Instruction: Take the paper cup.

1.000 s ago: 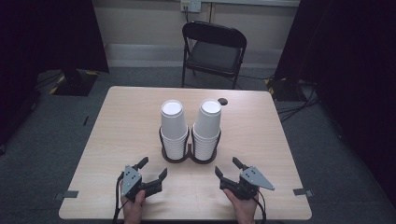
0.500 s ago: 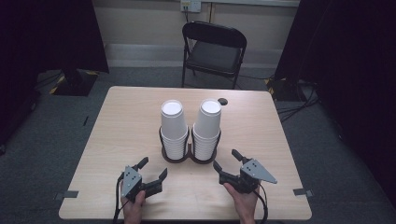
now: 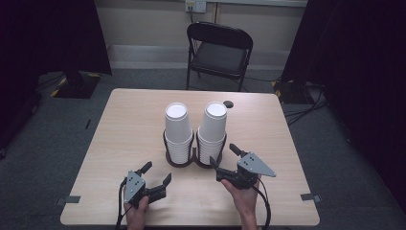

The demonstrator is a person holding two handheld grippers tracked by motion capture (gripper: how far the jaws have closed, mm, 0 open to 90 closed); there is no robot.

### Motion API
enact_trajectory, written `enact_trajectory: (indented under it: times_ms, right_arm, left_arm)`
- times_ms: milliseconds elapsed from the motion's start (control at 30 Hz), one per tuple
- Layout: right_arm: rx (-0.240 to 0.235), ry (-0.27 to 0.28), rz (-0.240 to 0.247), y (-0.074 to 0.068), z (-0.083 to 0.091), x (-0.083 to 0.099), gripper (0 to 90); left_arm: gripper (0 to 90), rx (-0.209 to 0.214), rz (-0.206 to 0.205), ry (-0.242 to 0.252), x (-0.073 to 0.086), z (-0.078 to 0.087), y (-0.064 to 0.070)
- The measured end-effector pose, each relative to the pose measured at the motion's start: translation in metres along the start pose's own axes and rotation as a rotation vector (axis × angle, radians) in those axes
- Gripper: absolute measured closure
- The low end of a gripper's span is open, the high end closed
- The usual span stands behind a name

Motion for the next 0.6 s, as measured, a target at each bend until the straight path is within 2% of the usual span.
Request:
enact_trajectory:
  times_ms: [267, 600]
  right_arm:
    - [-0.013, -0.001, -0.022, 0.007, -0.002, -0.009, 15.3]
    - [-0.035, 0.028, -0.038, 0.024, -0.009, -0.041, 13.3]
  left_arm:
    - [15.9, -0.005, -0.008, 0.002, 0.000, 0.000, 0.000]
    - [16.0, -0.006, -0.012, 0.004, 0.000, 0.000, 0.000]
Point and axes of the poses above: each handheld gripper's, and its own axes: z roughly backward along the jaws, x roughly out of its underside, y roughly to its right, the point moved 1 cm from there along -z, roughly forward along the jaws, and after that the axes turned 8 degrees about -x, right-handed, at the moved point
